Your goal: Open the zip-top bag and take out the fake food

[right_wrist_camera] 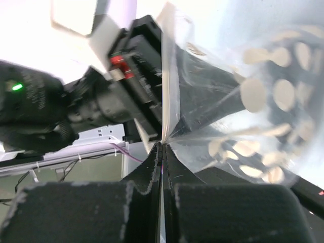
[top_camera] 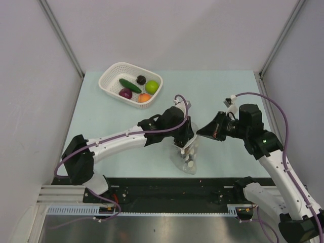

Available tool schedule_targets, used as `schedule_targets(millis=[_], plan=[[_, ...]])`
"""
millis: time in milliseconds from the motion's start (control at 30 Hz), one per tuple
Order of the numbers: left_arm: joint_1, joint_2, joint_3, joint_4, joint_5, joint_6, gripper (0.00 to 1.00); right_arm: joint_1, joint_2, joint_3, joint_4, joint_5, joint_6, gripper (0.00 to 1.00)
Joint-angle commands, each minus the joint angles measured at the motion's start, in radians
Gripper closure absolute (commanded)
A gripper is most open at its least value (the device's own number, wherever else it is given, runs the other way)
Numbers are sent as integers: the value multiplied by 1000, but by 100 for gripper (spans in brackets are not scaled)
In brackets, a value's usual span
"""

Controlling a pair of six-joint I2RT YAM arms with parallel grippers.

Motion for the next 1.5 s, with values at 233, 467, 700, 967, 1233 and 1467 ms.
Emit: schedule_targets(millis=[233,467,700,967,1233,1467], plan=[[-20,116,-37,-44,43,-16,61,-146,-224,-189,-154,-14,-41,100],[-20,164,-27,-88,8,-13,76,-146,-239,-192,-194,9,-42,100],[-20,155,-45,-171,-90,-17,46,-146,-242,-189,-204,10,-43,100],[-19,204,-93,-119,-54,-41,44,-146,-238,-189,-205,7,-51,100],[-19,268,-102,-68,-29,-44,42,-146,-242,-178,-230,9,-64,100],[-17,336,-70,-44,-17,-32,38,-146,-256,-180,-263,12,-72,100]])
